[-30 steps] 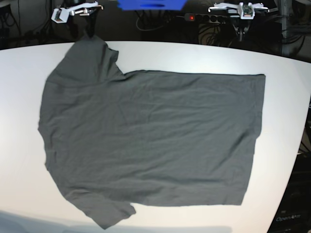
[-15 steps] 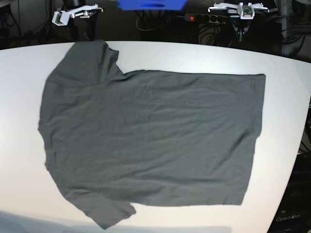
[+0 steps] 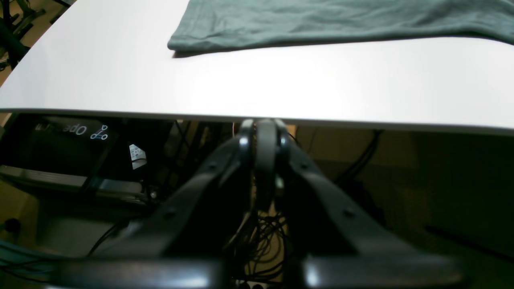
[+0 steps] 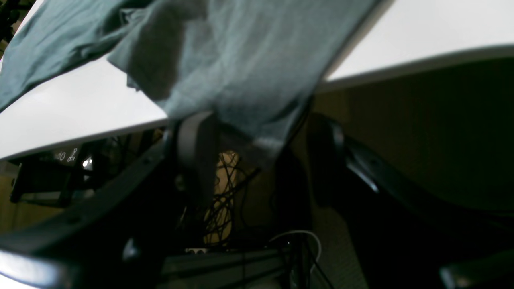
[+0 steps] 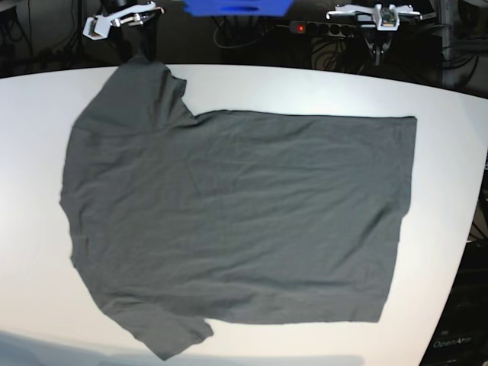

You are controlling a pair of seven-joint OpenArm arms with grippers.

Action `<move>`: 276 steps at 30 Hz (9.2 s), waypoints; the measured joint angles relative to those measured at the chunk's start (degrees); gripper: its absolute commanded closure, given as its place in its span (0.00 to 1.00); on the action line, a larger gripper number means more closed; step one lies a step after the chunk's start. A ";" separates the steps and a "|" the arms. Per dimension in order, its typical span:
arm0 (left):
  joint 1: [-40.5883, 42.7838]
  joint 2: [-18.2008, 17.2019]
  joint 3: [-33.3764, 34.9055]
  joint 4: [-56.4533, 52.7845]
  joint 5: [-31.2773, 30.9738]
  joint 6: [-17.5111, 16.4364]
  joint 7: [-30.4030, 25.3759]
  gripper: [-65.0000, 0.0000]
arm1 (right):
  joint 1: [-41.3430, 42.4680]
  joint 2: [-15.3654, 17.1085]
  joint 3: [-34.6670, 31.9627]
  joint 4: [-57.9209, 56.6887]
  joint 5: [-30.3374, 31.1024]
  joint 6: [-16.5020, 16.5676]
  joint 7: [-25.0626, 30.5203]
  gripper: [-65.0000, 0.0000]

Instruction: Fold the T-shirt properly

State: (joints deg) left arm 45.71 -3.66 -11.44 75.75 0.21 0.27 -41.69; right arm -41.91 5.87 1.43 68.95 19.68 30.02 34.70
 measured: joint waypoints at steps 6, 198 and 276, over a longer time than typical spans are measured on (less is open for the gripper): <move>-0.87 0.00 0.00 0.11 0.00 0.02 4.15 0.98 | 0.48 0.00 0.00 0.00 -0.04 0.00 -0.07 0.54; -36.98 5.57 -34.18 14.51 7.21 -40.15 80.85 0.96 | -5.27 1.92 6.78 14.62 -4.13 0.17 1.33 0.99; -57.33 5.75 -33.83 13.62 9.25 -40.52 91.71 0.96 | 29.73 5.53 14.91 24.81 -17.84 1.51 -34.91 0.99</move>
State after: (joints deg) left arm -11.62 2.09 -45.28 89.36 9.45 -40.25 50.02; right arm -12.19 11.40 16.34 93.76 1.85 31.53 -0.21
